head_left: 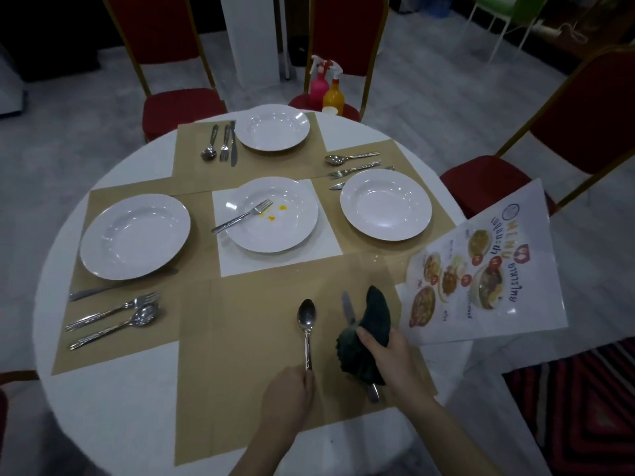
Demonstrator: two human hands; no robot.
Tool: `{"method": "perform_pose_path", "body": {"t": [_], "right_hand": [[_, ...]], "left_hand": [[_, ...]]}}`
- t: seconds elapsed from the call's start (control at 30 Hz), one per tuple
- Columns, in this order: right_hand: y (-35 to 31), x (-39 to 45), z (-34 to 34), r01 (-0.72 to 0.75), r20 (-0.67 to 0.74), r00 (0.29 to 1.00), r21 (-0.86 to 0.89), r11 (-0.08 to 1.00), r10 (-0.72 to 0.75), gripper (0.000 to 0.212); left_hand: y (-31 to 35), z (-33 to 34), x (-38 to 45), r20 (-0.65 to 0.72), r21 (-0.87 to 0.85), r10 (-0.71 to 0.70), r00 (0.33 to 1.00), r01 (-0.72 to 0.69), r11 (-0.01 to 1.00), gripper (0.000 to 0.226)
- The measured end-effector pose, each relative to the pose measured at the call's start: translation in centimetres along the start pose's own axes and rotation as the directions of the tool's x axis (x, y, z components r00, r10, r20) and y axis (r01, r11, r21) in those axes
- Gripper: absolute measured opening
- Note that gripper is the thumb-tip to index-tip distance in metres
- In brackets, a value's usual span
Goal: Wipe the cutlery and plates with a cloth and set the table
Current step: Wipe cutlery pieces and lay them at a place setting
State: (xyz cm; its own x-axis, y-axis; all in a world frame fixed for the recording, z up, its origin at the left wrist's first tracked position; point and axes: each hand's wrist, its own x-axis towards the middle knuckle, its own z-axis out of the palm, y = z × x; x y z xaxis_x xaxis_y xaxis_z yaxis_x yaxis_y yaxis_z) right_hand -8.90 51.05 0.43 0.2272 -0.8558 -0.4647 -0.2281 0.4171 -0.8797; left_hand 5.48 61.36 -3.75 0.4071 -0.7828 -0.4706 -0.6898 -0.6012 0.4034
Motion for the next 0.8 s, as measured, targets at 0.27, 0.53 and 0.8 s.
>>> {"method": "perform_pose_path", "body": {"t": [0.27,0.53,0.8], "right_hand": [[-0.9,1.8,1.8,-0.084,0.063,0.994,-0.015,0.996,0.084,0.01],[-4.5,6.3,4.8,-0.25,0.215,0.952,0.133,0.959,0.218,0.049],[-5.3,9.5,10.1,-0.143,0.233,0.963,0.005,0.99,0.138,0.07]], "left_hand": [[-2.1,-4.4,2.4,-0.117,-0.04,0.003,0.993,-0.007,0.999,0.035],[-3.4,-17.4,15.6,-0.449,0.023,0.151,0.881,-0.157,0.987,0.023],[-5.3,-19.7,23.6,-0.403,0.314,0.172,0.899,-0.04,0.948,0.029]]}}
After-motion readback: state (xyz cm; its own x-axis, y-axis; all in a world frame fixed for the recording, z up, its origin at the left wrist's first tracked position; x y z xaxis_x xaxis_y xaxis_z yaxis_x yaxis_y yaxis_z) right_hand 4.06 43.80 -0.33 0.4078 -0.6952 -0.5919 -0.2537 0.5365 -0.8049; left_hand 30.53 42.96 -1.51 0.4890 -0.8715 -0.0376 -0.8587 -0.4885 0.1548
